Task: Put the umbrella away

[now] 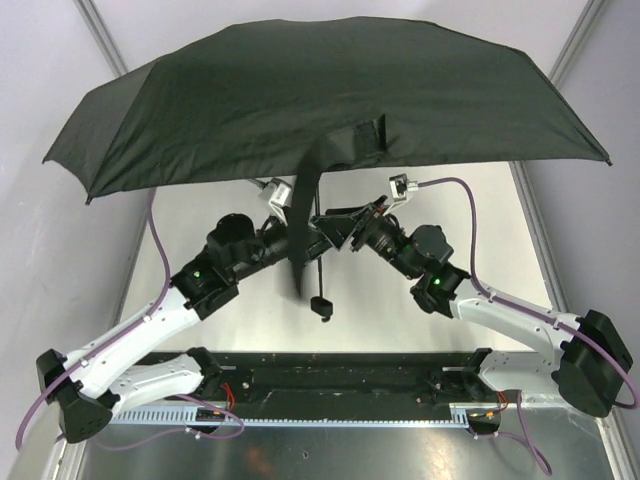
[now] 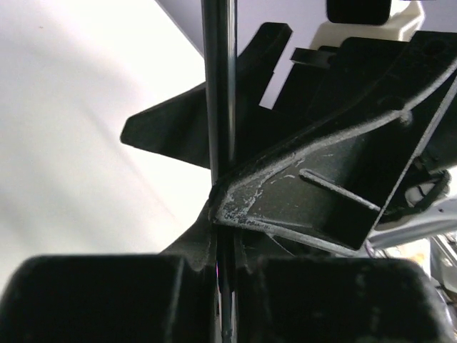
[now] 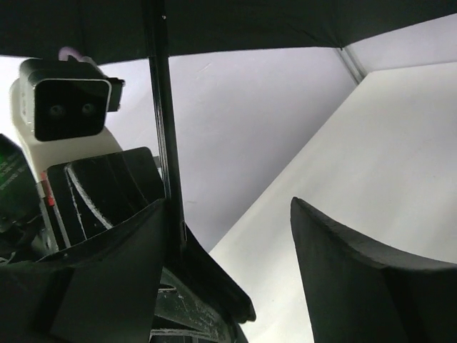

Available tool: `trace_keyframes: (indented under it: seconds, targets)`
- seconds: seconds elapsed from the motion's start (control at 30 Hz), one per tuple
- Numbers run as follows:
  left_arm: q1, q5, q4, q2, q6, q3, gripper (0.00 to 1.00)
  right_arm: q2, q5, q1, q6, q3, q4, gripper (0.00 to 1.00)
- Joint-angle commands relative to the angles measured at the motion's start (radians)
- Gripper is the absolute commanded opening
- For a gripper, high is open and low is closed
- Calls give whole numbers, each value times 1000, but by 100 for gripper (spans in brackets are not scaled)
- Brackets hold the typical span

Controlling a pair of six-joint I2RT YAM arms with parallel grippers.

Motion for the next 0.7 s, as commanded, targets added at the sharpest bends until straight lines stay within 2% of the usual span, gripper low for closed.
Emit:
trace_keyframes:
  seconds: [0.0,0.4,0.67]
  targets:
    - [-30,-150,52,-44,120,69,0,-16,70,5,-43,38,-42,73]
    - [-96,-367,-85,-24,181,53,0,-36,191,-37,-43,102,27,82]
    - [-131,-460,-120,-8,183,34,0,164,216,-18,-113,308,-18,83]
